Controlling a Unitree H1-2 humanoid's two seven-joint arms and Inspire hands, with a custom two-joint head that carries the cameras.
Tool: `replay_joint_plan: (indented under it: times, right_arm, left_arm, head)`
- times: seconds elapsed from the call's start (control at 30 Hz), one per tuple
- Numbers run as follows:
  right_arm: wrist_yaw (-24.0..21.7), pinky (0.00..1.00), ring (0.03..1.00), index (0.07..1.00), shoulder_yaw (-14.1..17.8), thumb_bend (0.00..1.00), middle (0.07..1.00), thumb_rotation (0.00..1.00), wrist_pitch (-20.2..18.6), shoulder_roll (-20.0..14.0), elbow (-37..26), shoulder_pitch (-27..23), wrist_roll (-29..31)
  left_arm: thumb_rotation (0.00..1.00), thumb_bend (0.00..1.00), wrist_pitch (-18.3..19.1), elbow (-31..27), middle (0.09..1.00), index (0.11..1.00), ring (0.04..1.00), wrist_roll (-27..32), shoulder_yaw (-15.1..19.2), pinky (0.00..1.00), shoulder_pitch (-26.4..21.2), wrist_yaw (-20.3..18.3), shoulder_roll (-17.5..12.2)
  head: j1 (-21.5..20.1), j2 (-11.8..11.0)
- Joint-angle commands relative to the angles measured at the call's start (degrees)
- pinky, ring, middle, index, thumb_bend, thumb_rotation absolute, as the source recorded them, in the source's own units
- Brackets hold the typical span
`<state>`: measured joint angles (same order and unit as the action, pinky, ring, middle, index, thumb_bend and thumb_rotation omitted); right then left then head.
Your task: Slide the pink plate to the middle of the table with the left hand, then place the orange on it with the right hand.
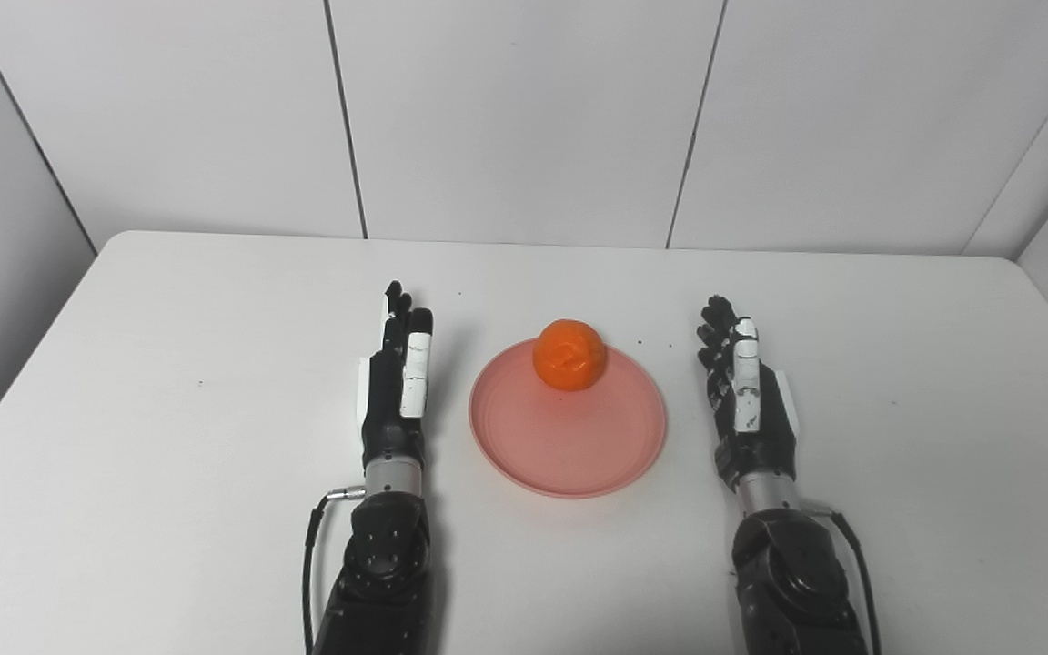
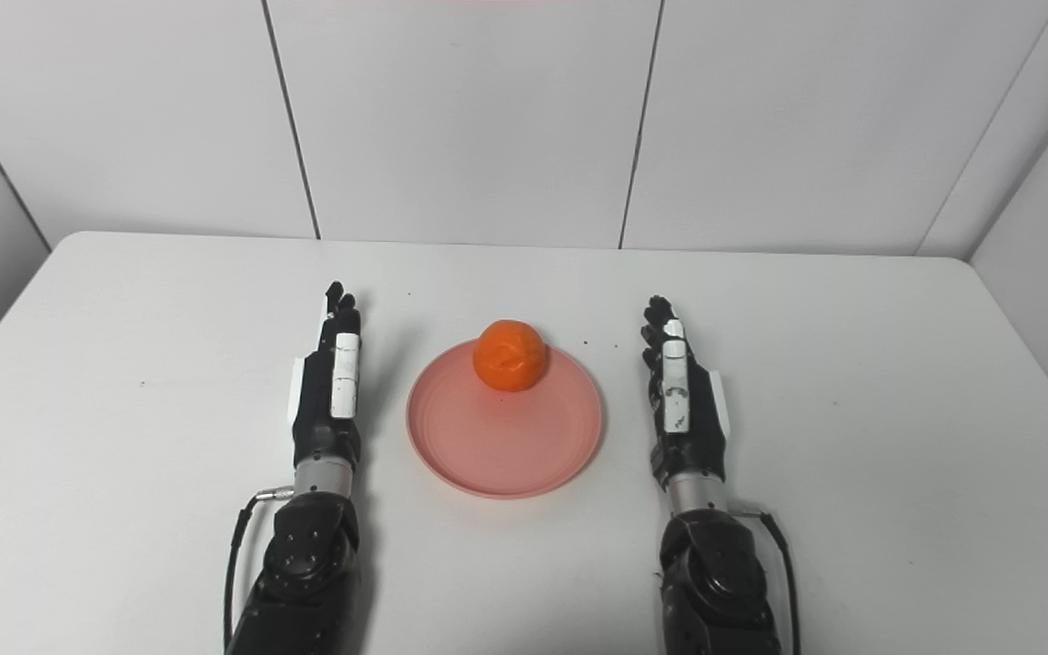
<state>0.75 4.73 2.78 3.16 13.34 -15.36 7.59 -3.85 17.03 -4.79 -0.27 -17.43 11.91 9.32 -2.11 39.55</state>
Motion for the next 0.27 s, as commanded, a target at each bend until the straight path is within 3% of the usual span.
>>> replay_joint_plan:
  times: [0.0,0.23]
  right_arm:
    - [-0.17,1.00,0.960,0.917,0.14,0.85,0.945,1.00,0.96,0.03,2.62,2.28,0.17]
    - [-0.23,1.00,0.960,0.923,0.15,0.83,0.948,1.00,0.99,-0.07,2.76,2.15,0.18]
  left_arm:
    - [1.00,0.94,1.02,0.74,1.000,1.000,1.000,0.49,-0.22,1.00,1.37,-0.90,0.01]
    - [1.00,0.95,1.33,0.49,1.000,1.000,1.000,0.58,-0.03,1.00,1.24,-0.93,0.02]
  head:
    - [0.06,0.07]
    - [0.15,0.02]
